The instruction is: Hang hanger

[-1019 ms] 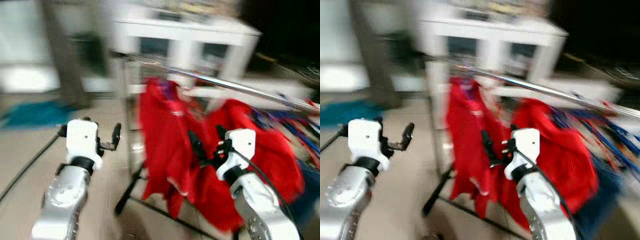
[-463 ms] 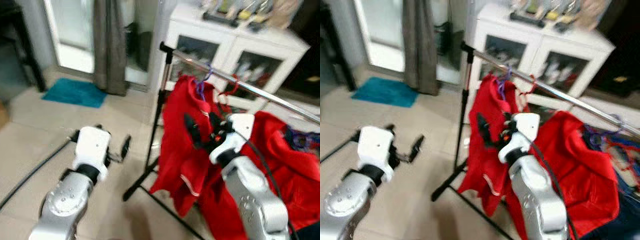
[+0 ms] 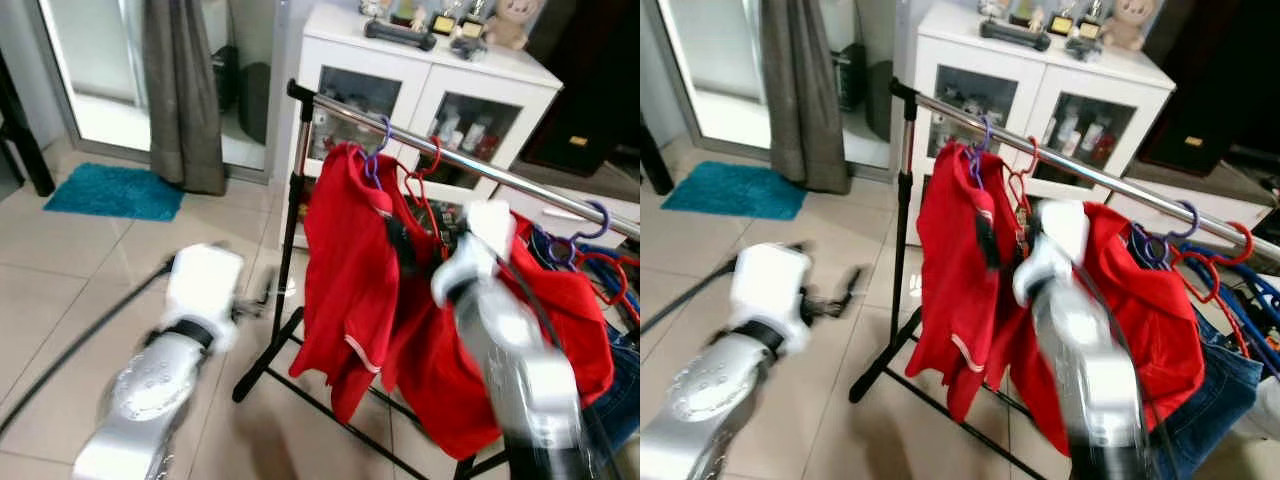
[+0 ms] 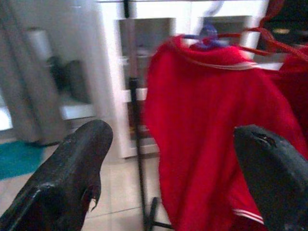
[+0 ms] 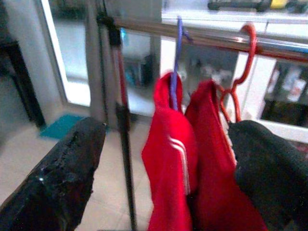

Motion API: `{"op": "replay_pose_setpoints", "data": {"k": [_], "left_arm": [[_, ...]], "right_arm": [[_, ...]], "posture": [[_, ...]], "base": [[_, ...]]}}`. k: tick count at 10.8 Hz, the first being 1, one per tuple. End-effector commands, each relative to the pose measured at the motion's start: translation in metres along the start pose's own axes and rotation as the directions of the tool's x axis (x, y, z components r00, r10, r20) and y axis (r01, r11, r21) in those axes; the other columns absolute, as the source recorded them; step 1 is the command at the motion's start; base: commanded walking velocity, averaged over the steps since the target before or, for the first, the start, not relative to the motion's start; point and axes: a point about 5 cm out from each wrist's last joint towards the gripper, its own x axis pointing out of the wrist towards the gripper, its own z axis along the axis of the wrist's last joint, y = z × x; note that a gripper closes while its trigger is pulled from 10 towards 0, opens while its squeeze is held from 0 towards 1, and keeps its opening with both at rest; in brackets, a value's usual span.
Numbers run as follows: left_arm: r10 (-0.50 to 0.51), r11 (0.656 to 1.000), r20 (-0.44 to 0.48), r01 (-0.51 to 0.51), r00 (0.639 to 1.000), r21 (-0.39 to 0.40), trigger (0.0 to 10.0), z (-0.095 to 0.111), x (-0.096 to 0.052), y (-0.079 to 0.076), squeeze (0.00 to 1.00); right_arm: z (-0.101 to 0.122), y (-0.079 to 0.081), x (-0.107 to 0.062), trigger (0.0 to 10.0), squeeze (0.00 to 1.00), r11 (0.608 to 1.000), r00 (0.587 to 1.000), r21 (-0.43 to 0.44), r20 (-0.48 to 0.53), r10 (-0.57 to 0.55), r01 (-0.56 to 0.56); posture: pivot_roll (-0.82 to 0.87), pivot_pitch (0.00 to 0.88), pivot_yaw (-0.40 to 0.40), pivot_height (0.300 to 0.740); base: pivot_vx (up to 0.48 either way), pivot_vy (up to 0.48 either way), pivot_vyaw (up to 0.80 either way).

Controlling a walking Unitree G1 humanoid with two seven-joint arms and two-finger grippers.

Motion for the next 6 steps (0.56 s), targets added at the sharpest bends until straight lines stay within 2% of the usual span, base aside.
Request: {"op": "replay_pose_setpoints", "data": {"k": [1, 2, 3, 4, 6], "left_arm": [[-0.154, 0.988, 0.015, 0.154, 0.988, -0.002, 10.0, 0.008, 0.004, -0.013, 0.0], [-0.213, 0.977, 0.022, 0.213, 0.977, 0.004, 10.0, 0.012, 0.004, -0.016, 0.0], [-0.292, 0.956, 0.036, 0.292, 0.956, -0.001, 10.0, 0.017, 0.002, -0.018, 0.0], [-0.351, 0.936, 0.043, 0.351, 0.935, 0.011, 10.0, 0.021, 0.001, -0.021, 0.0], [-0.431, 0.902, 0.06, 0.431, 0.901, 0.004, 10.0, 0.026, 0.0, -0.027, 0.0]], "right_arm": [[0.001, -0.017, 0.019, 10.0, 1.0, 0.998, 0.996, -0.046, -0.077, -0.047, 0.043], [0.009, -0.022, 0.03, 10.0, 1.0, 0.999, 0.997, -0.036, -0.071, -0.044, 0.041], [0.021, -0.028, 0.046, 10.0, 0.62, 0.999, 0.997, -0.031, -0.072, -0.032, 0.029], [0.03, -0.032, 0.056, 10.0, 0.0, 0.999, 0.998, -0.045, -0.065, -0.022, 0.019], [0.034, -0.043, 0.072, 10.0, 0.0, 0.993, 0.991, -0.104, -0.115, -0.064, 0.052]], "posture": [[0.15, 0.006, -0.135, 0.74], [0.14, 0.008, -0.132, 0.74], [0.14, 0.007, -0.129, 0.74], [0.14, 0.006, -0.123, 0.74], [0.14, 0.007, -0.118, 0.74]], "base": [[0.0, 0.0, 0.0], [0.0, 0.0, 0.0], [0.0, 0.0, 0.0], [0.0, 0.0, 0.0], [0.0, 0.0, 0.0]]}}
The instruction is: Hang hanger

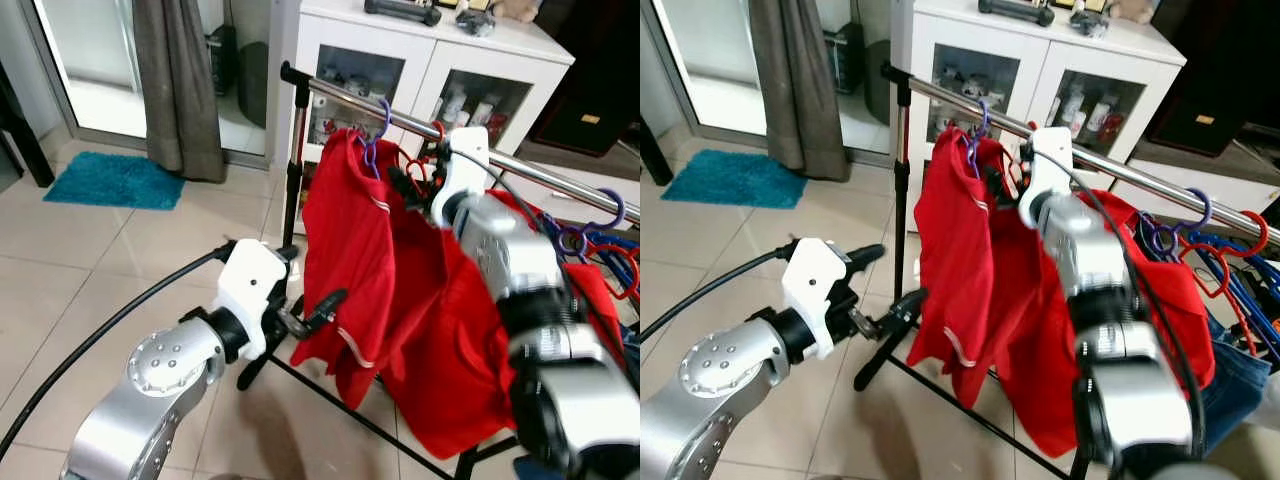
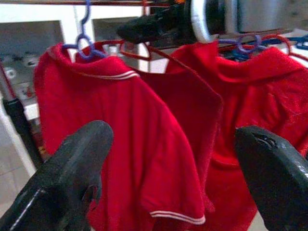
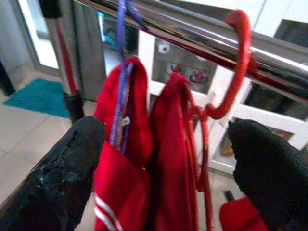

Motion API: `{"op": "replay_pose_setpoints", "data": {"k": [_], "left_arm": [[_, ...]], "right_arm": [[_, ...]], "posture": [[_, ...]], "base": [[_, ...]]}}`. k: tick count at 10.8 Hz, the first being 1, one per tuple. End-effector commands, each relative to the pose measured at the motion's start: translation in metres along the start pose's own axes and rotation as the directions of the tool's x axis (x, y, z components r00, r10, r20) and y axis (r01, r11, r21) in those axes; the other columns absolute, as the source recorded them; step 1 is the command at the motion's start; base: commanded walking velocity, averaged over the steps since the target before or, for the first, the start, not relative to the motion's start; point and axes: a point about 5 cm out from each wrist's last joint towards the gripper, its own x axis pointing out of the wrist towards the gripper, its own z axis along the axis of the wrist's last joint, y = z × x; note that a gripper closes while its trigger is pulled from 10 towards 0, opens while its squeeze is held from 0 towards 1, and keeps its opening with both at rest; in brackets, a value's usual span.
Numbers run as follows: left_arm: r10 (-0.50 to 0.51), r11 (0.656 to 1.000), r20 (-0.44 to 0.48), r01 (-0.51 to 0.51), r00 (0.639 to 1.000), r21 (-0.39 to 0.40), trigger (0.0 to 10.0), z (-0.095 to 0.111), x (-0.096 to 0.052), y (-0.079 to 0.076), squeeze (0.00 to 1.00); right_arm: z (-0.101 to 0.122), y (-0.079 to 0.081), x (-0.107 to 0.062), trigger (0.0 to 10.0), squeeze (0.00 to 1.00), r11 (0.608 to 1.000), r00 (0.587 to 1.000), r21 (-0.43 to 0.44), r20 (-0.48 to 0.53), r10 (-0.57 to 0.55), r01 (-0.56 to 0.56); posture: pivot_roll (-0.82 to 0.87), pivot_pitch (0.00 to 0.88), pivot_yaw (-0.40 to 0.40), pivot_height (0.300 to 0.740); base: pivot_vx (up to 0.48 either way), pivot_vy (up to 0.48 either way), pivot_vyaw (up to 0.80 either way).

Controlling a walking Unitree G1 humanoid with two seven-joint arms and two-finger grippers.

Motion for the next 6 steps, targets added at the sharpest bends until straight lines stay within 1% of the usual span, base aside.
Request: {"op": "replay_pose_setpoints", "data": {"k": [1, 2, 3, 4, 5, 6], "left_arm": [[-0.046, 0.999, 0.007, 0.046, 0.999, 0.005, 10.0, 0.0035, 0.0003, -0.0058, 0.0], [-0.059, 0.998, 0.001, 0.059, 0.998, 0.003, 10.0, 0.0027, -0.0003, -0.007, 0.0], [-0.067, 0.998, -0.003, 0.067, 0.998, 0.0, 10.0, 0.0023, -0.0006, -0.0073, 0.0], [-0.075, 0.997, -0.005, 0.075, 0.997, 0.0, 10.0, 0.0024, -0.0008, -0.0072, 0.0], [-0.082, 0.997, -0.006, 0.082, 0.997, 0.0, 10.0, 0.0023, -0.0009, -0.007, 0.0], [-0.099, 0.995, -0.013, 0.099, 0.995, 0.001, 10.0, 0.0014, -0.0009, -0.008, 0.0]], "right_arm": [[0.0038, -0.0103, 0.0023, 7.8, 0.0, 1.0, 1.0, 0.022, 0.002, -0.009, 0.009], [0.0078, -0.0131, 0.0049, 2.5, 0.0, 0.999, 1.0, 0.04, 0.005, -0.005, 0.005], [0.0097, -0.0147, 0.0066, 0.0, 0.0, 0.999, 1.0, 0.045, -0.001, 0.002, -0.002], [0.0092, -0.0163, 0.0083, 0.0, 0.0, 1.0, 1.0, 0.029, -0.023, 0.0, 0.0], [0.0109, -0.0176, 0.0097, 0.0, 0.0, 1.0, 1.0, 0.026, -0.023, -0.008, 0.008], [0.0095, -0.0192, 0.0115, 0.0, 0.0, 1.0, 0.999, -0.013, -0.043, -0.023, 0.023]], "posture": [[0.14, 0.007, -0.118, 0.74], [0.14, 0.006, -0.118, 0.74], [0.14, 0.003, -0.118, 0.74], [0.14, 0.003, -0.117, 0.74], [0.14, 0.003, -0.112, 0.74], [0.14, 0.004, -0.111, 0.74]], "base": [[0.0, 0.0, 0.0], [0.0, 0.0, 0.0], [0.0, 0.0, 0.0], [0.0, 0.0, 0.0], [0.0, 0.0, 0.0], [0.0, 0.0, 0.0]]}}
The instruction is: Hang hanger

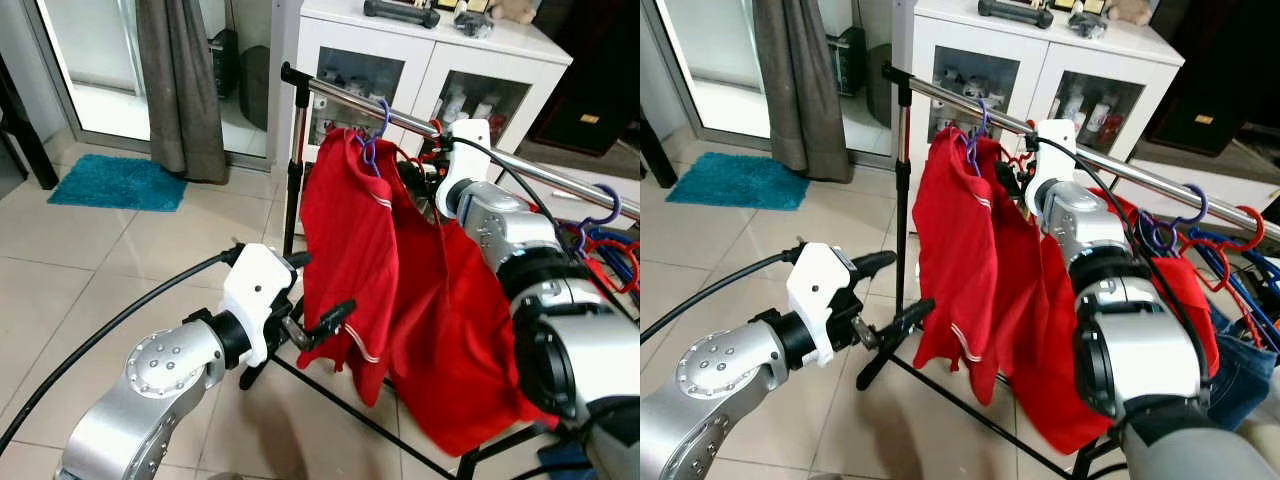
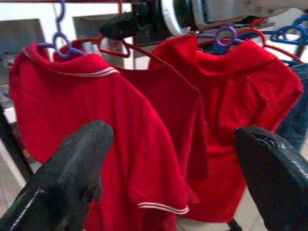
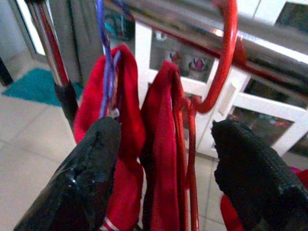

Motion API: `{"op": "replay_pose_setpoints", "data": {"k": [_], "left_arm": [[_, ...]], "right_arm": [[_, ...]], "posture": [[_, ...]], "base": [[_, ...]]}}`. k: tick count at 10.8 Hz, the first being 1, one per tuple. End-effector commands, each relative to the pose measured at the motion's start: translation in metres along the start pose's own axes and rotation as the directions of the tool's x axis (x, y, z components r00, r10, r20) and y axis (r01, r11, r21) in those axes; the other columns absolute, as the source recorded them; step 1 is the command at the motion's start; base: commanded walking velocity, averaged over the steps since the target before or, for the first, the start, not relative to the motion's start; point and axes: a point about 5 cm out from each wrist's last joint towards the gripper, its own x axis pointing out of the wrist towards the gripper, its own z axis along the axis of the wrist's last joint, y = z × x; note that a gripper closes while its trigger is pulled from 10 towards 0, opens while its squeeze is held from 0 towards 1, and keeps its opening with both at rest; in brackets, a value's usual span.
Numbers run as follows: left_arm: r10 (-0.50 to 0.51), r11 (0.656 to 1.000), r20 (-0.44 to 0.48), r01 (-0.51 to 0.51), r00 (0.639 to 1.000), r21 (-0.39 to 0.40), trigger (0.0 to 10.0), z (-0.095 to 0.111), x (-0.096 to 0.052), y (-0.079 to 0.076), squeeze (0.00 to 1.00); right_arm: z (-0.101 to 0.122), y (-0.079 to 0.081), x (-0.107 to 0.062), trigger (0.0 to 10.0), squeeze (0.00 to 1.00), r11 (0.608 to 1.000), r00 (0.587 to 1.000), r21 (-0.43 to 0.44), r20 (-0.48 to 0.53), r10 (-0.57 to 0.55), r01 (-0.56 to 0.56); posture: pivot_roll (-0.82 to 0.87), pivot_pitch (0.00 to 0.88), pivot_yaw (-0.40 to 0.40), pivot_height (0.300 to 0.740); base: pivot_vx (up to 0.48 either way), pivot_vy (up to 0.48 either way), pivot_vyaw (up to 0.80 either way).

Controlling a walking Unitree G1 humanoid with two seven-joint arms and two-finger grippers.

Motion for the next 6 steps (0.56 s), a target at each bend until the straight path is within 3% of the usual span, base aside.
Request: {"op": "replay_pose_setpoints", "data": {"k": [1, 4, 6], "left_arm": [[-0.036, 0.999, -0.005, 0.036, 0.999, -0.002, 10.0, 0.0008, 0.0018, -0.0048, 0.0], [-0.052, 0.999, -0.02, 0.052, 0.998, -0.006, 10.0, -0.0007, -0.0013, -0.0069, 0.0], [-0.066, 0.998, -0.04, 0.066, 0.997, -0.002, 10.0, -0.0012, -0.0054, -0.0069, 0.0]], "right_arm": [[0.001, -0.008, -0.0015, 0.0, 0.0, 0.999, 1.0, -0.034, -0.008, -0.026, 0.025], [-0.0038, -0.0113, -0.0008, 0.6, 0.0, 0.997, 0.997, -0.018, -0.019, -0.074, 0.074], [0.0011, -0.01, -0.0002, 1.3, 0.0, 0.997, 0.997, 0.029, 0.042, -0.066, 0.065]], "posture": [[0.14, 0.01, -0.111, 0.74], [0.16, 0.035, -0.104, 0.74], [0.18, 0.058, -0.094, 0.74]], "base": [[0.0, 0.0, 0.0], [0.0, 0.0, 0.0], [0.0, 0.0, 0.0]]}}
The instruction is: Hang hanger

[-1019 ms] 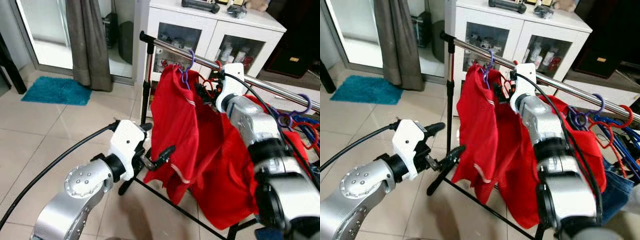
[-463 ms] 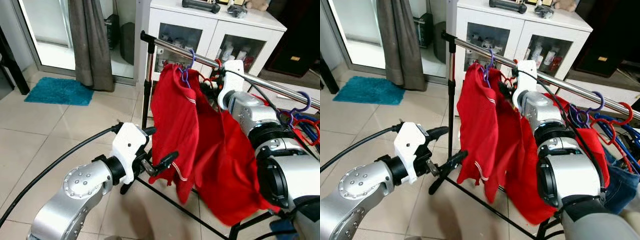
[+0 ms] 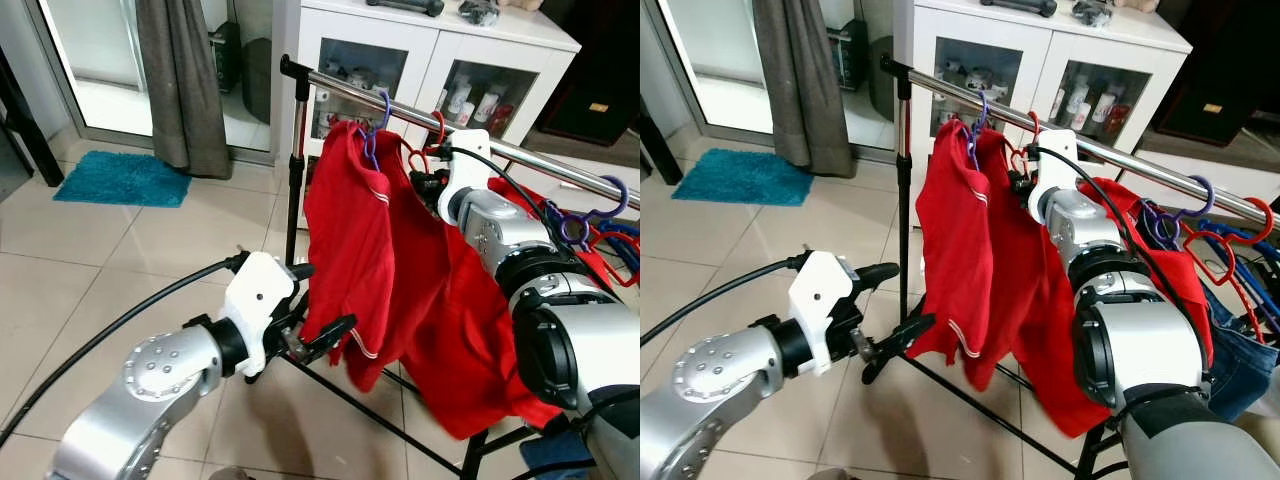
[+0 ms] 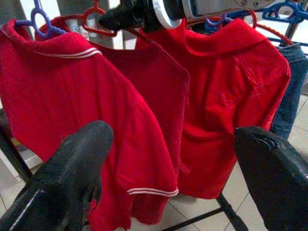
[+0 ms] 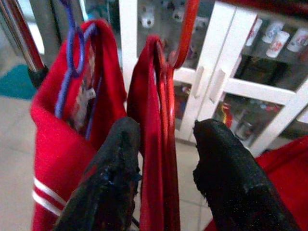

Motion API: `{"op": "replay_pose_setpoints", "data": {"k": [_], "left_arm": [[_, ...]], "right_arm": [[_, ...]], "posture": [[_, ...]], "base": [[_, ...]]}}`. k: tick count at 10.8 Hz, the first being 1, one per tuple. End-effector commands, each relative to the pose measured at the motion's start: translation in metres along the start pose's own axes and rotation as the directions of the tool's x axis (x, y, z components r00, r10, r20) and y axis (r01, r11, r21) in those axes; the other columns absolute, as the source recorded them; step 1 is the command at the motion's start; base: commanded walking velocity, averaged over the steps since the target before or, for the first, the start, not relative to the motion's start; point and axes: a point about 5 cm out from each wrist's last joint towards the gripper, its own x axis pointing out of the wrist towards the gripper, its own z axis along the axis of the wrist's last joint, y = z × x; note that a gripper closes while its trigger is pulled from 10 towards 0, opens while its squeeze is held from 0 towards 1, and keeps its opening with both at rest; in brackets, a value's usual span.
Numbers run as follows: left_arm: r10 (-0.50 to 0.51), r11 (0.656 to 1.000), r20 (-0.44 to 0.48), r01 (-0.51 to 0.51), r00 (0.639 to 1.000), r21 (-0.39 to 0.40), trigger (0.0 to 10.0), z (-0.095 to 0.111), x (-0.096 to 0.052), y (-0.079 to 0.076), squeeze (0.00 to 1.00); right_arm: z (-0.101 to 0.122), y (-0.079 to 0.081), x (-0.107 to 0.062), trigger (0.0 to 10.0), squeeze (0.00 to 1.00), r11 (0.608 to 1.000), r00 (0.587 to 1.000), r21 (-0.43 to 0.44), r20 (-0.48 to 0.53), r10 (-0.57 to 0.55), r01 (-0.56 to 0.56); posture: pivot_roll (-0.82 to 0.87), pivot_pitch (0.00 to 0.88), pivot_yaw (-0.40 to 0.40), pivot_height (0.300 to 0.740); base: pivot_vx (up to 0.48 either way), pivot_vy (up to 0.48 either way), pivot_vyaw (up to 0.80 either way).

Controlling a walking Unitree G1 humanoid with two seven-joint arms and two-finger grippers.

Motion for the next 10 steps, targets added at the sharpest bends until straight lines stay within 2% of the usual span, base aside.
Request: {"op": "replay_pose_setpoints", "data": {"k": [1, 2, 3, 5, 7, 8, 10], "left_arm": [[-0.028, 1.0, 0.005, 0.028, 1.0, -0.002, 10.0, 0.002, -0.001, -0.005, 0.0], [-0.03, 1.0, 0.0, 0.03, 1.0, 0.0, 10.0, 0.002, -0.002, -0.004, 0.0], [-0.031, 1.0, -0.002, 0.031, 1.0, 0.0, 10.0, 0.002, -0.002, -0.004, 0.0], [-0.037, 0.999, -0.005, 0.037, 0.999, 0.004, 10.0, 0.001, -0.002, -0.004, 0.0], [-0.04, 0.999, -0.003, 0.04, 0.999, 0.005, 10.0, 0.001, 0.0, -0.005, 0.0], [-0.048, 0.999, 0.006, 0.048, 0.999, 0.004, 10.0, 0.002, 0.0, -0.008, 0.0], [-0.044, 0.999, 0.007, 0.044, 0.999, 0.002, 10.0, 0.0, 0.0, -0.008, 0.0]], "right_arm": [[0.011, -0.002, 0.0, 1.1, 0.0, 1.0, 0.999, 0.012, 0.039, 0.004, -0.004], [0.009, -0.001, 0.0, 0.3, 0.0, 1.0, 1.0, -0.003, 0.023, 0.015, -0.015], [0.009, 0.0, 0.0, 0.0, 0.0, 1.0, 0.999, 0.0, 0.027, 0.027, -0.027], [0.008, 0.004, 0.001, 0.0, 0.0, 0.997, 0.998, -0.04, 0.021, 0.063, -0.062], [0.007, 0.007, 0.001, 0.0, 0.0, 0.995, 0.995, -0.036, 0.023, 0.097, -0.097], [0.005, 0.01, 0.0, 0.0, 0.0, 0.986, 0.987, -0.057, 0.02, 0.161, -0.16], [0.005, 0.004, -0.002, 0.0, 0.0, 0.984, 0.984, -0.034, 0.046, 0.174, -0.173]], "posture": [[0.19, 0.06, -0.092, 0.74], [0.19, 0.059, -0.091, 0.74], [0.19, 0.058, -0.091, 0.74], [0.19, 0.05, -0.092, 0.74], [0.19, 0.041, -0.096, 0.74], [0.19, 0.029, -0.1, 0.74], [0.17, 0.015, -0.091, 0.74]], "base": [[0.0, 0.0, 0.0], [0.0, 0.0, 0.0], [0.0, 0.0, 0.0], [0.0, 0.0, 0.0], [0.0, 0.0, 0.0], [0.0, 0.0, 0.0], [0.0, 0.0, 0.0]]}}
